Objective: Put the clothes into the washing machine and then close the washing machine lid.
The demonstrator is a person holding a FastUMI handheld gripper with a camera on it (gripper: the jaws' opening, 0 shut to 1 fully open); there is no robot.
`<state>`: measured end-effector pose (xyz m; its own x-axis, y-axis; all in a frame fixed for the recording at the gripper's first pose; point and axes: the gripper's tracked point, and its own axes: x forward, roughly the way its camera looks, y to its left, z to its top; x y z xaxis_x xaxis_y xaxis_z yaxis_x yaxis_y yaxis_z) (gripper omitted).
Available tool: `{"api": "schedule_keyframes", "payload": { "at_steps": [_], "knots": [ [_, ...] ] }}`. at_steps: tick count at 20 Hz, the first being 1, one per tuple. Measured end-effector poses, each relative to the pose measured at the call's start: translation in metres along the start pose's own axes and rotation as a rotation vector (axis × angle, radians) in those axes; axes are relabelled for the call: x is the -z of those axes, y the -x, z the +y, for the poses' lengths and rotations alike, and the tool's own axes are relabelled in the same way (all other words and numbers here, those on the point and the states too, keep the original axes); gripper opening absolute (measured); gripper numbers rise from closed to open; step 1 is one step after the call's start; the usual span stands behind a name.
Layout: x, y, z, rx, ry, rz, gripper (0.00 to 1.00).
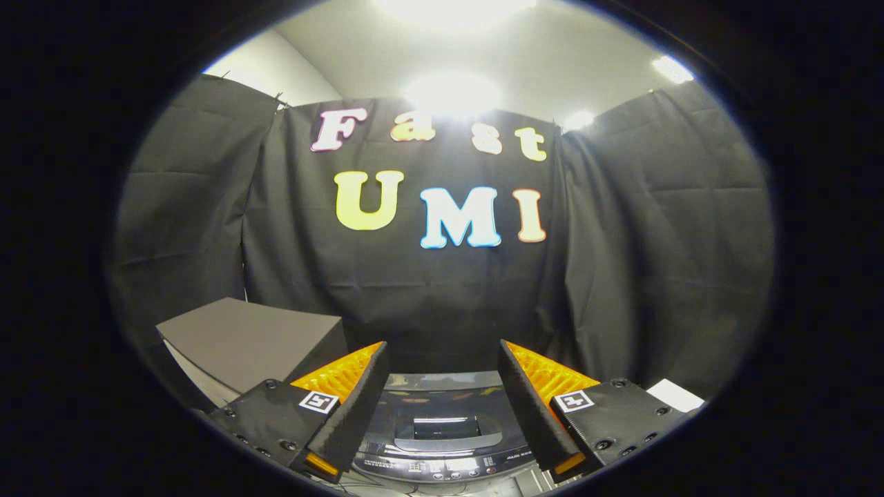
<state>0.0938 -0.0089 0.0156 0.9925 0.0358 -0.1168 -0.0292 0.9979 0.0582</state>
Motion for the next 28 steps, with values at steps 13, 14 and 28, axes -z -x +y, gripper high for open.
{"api": "schedule_keyframes", "payload": {
  "at_steps": [13,14,28],
  "knots": [
    [-0.032,0.087,-0.024,0.002,0.115,-0.145,0.99],
    [-0.027,0.089,-0.026,-0.003,0.123,-0.138,0.99],
    [-0.015,0.095,-0.055,0.005,0.044,-0.111,0.99]
  ]
}}
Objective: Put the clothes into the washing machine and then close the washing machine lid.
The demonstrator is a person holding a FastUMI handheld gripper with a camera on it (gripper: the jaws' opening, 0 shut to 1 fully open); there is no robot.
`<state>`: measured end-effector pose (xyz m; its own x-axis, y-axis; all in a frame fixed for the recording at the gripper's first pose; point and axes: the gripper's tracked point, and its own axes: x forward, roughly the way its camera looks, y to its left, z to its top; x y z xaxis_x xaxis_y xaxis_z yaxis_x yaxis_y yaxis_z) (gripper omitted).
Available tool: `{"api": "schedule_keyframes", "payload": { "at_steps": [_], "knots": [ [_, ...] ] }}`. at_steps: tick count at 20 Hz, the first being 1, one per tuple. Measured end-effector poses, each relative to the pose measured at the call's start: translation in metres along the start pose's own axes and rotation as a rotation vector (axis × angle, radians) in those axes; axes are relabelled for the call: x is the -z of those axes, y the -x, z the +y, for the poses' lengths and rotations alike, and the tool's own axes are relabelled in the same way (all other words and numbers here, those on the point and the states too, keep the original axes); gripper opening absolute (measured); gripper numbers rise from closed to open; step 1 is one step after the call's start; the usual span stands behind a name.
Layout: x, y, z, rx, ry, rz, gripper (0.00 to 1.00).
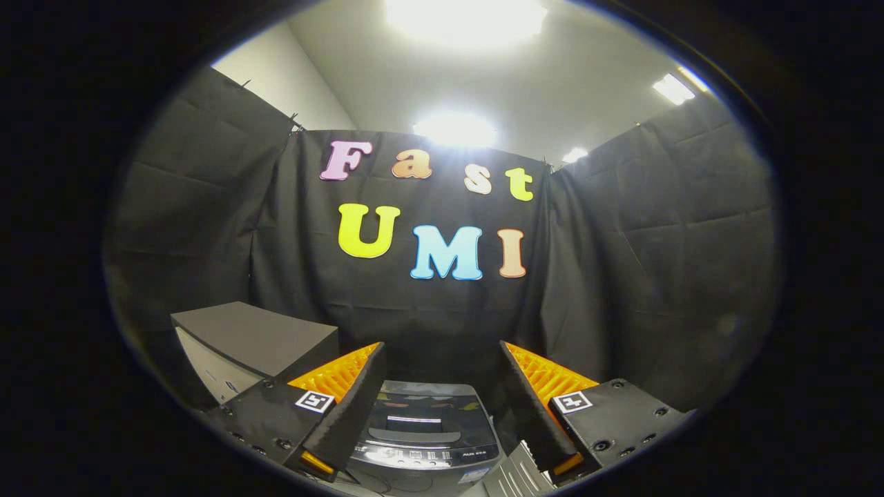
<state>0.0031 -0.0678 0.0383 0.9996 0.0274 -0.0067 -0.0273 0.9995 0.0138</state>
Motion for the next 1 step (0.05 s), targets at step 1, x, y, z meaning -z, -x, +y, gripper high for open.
{"api": "schedule_keyframes", "payload": {
  "at_steps": [1],
  "knots": [
    [0.0001,-0.0009,0.0004,-0.001,-0.004,-0.001,0.99]
  ]
}}
